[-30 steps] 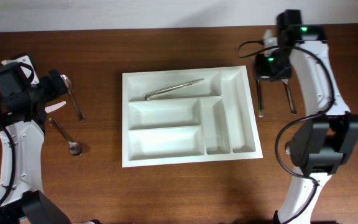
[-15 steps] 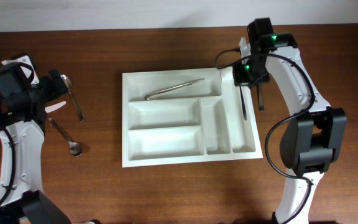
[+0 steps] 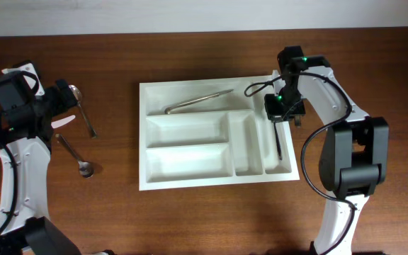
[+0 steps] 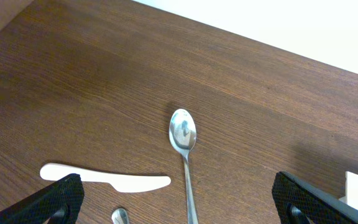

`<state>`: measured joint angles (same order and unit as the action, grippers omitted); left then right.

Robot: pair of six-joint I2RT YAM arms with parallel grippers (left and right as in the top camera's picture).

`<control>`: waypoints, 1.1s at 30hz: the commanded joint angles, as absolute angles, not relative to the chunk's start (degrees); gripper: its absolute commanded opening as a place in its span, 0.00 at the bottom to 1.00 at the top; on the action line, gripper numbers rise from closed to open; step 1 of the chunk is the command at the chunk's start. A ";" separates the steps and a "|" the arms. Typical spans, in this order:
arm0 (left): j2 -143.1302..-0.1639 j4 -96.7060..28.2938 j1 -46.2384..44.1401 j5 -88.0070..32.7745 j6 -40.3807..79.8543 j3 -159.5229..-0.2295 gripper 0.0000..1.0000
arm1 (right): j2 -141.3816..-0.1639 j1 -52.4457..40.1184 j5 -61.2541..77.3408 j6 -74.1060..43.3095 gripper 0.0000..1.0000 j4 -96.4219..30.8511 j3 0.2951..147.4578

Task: Pack container
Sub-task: 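Grasp a silver fork and place it in the tray's right slot, then return the right gripper to grasp the second silver fork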

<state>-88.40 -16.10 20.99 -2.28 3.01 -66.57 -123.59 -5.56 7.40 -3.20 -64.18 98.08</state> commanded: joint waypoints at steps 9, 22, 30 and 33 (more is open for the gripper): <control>-88.71 -15.97 21.32 -1.89 2.96 -67.66 0.99 | -120.38 -5.13 6.81 -3.22 0.37 -62.08 104.86; -88.71 -15.97 21.32 -1.89 2.94 -67.66 0.99 | -120.68 7.27 6.85 -3.18 0.37 -58.48 114.67; -88.71 -15.97 21.32 -1.89 2.96 -67.66 0.99 | -125.82 9.19 9.26 3.05 0.35 -60.12 114.65; -88.71 -15.97 21.32 -1.89 2.96 -67.66 0.99 | -127.70 8.34 9.89 4.21 0.35 -59.37 114.65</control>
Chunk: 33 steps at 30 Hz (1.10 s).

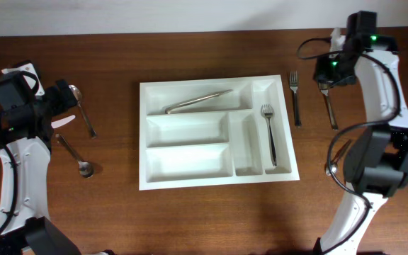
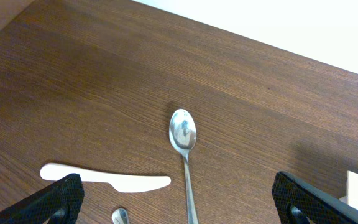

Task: Pack container
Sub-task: 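Return the right gripper to grasp the second silver fork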

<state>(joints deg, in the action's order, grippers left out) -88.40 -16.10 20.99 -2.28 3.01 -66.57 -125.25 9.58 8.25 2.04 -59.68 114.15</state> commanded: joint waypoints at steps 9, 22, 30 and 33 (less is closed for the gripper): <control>-88.71 -15.97 21.32 -1.89 2.96 -67.66 0.99 | -135.22 7.51 9.85 4.71 0.36 -59.05 114.67; -88.71 -15.97 21.32 -1.89 2.96 -67.66 0.99 | -138.39 7.35 9.85 4.73 0.38 -58.37 114.65; -88.71 -15.97 21.32 -1.89 2.96 -67.66 0.99 | -140.05 6.04 7.81 4.71 0.38 -57.36 114.65; -88.71 -15.97 21.32 -1.89 2.96 -67.66 0.99 | -140.97 4.91 4.45 4.69 0.38 -57.14 114.65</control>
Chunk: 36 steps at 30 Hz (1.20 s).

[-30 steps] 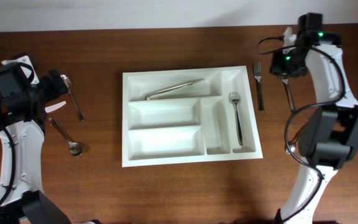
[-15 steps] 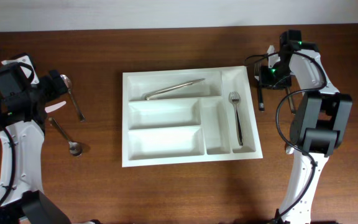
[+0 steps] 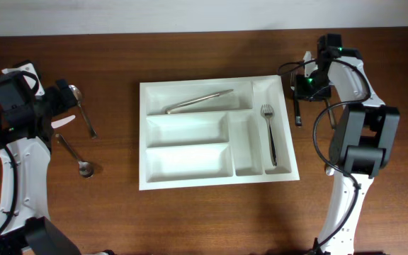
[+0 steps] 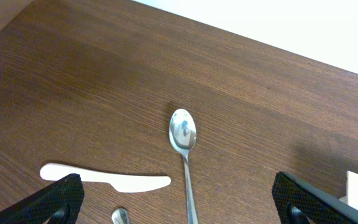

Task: Pack container
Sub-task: 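Return the right gripper to grasp the second silver fork, then carry the second fork into the tray's right slot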

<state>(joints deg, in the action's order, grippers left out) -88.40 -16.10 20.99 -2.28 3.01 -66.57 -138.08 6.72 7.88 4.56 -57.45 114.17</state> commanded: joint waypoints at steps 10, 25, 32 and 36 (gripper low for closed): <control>-88.71 -15.97 21.32 -1.89 2.96 -67.66 0.99 | -141.18 4.14 3.09 4.01 0.20 -56.69 114.65; -88.71 -15.97 21.32 -1.89 2.96 -67.66 0.99 | -139.70 4.25 2.68 2.09 0.04 -61.56 120.14; -88.71 -15.97 21.32 -1.89 2.96 -67.66 0.99 | -136.64 3.46 2.74 1.17 0.04 -73.23 135.52; -88.71 -15.97 21.32 -1.89 2.96 -67.66 0.99 | -135.41 2.13 3.75 -1.08 0.04 -79.55 141.86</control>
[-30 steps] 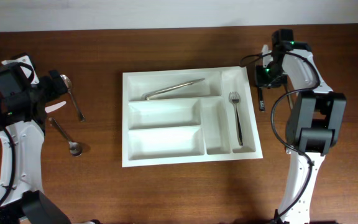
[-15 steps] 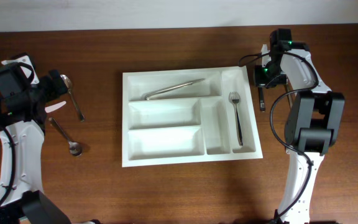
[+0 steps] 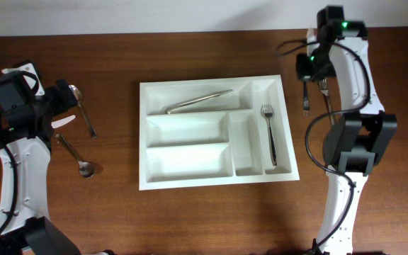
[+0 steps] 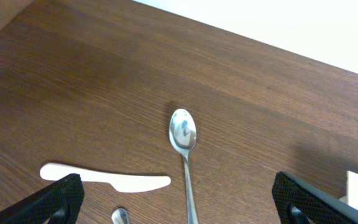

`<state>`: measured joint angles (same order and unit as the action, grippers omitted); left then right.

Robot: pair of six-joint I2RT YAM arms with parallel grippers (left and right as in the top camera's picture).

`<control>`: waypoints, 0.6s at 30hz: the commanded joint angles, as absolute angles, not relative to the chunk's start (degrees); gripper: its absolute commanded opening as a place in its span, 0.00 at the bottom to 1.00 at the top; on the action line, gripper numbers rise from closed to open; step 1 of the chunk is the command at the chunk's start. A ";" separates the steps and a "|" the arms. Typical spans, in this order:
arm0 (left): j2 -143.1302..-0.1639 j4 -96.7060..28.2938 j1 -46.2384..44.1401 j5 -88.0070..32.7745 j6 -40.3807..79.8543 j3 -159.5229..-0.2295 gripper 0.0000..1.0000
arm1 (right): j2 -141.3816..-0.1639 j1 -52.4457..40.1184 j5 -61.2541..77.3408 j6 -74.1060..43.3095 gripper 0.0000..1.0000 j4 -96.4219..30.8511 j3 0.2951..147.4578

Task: Pack container
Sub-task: 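Carry the second fork into the tray's right slot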

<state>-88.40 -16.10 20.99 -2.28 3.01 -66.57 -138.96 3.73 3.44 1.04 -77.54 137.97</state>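
Note:
The white compartment tray (image 3: 190, 180) lies mid-table, with metal tongs (image 3: 198, 101) in its back slot and a fork (image 3: 268, 134) in its right slot. My right gripper (image 3: 307, 71) is behind the tray's right corner, shut on a second fork (image 3: 305, 98) that hangs below it. A third fork (image 3: 324, 86) lies on the table, partly under that arm. My left gripper (image 4: 182, 205) stands open over a spoon (image 4: 184, 138) and a white knife (image 4: 104, 177). A second spoon (image 3: 77, 157) lies nearer the front.
The tray's two long left slots and narrow middle slot hold nothing. The table's back edge meets a white wall (image 4: 328, 31) just behind both grippers. The left-hand cutlery lies between the left arm (image 3: 20, 142) and the tray.
My right gripper was low on the fork beside the tray's right edge. It now sits farther back and to the right, with that fork hanging from it. The left arm has not moved.
My right gripper was over the tray's right slot with a fork. Then that fork lay in the slot and the gripper was at the back right over two forks. It then sat on the nearer one, and now holds it. The left gripper stayed open throughout.

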 commanded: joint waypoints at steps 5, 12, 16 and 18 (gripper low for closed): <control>-88.71 -15.97 21.32 -1.89 2.96 -67.66 0.99 | -135.06 -1.28 5.19 -2.66 0.04 -87.22 144.38; -88.71 -15.97 21.32 -1.89 2.96 -67.66 0.99 | -135.06 -8.34 5.30 -5.19 0.04 -93.23 144.31; -88.71 -15.97 21.32 -1.89 2.96 -67.66 0.99 | -135.39 -11.38 3.88 -6.87 0.04 -92.16 144.11; -88.71 -15.97 21.32 -1.89 2.96 -67.66 0.99 | -135.50 -12.14 0.84 -8.43 0.04 -92.05 143.22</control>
